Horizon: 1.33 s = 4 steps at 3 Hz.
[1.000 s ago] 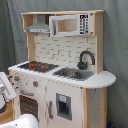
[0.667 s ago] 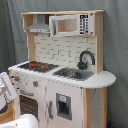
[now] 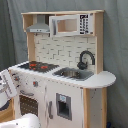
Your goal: Play with the kitchen
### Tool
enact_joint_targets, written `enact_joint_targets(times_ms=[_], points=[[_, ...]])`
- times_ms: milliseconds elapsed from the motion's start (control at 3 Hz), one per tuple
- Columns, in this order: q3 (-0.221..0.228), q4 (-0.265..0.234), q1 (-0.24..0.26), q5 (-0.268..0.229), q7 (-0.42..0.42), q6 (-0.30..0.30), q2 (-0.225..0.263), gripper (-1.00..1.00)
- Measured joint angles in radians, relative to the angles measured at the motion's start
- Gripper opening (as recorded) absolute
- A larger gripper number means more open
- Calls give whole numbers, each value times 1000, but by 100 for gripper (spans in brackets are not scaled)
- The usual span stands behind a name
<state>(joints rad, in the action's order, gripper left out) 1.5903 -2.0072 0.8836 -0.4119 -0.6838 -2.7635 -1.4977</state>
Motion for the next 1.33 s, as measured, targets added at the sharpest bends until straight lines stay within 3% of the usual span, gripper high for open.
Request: enact_joint_targets(times_ms=[333, 667, 1000, 1333], points=[[2, 69, 63, 0, -29, -22, 0, 100], [9, 71, 69, 0, -30, -28, 1, 100], [9, 71, 69, 0, -30, -28, 1, -100], [4, 74, 69, 0, 76, -29, 7, -100]])
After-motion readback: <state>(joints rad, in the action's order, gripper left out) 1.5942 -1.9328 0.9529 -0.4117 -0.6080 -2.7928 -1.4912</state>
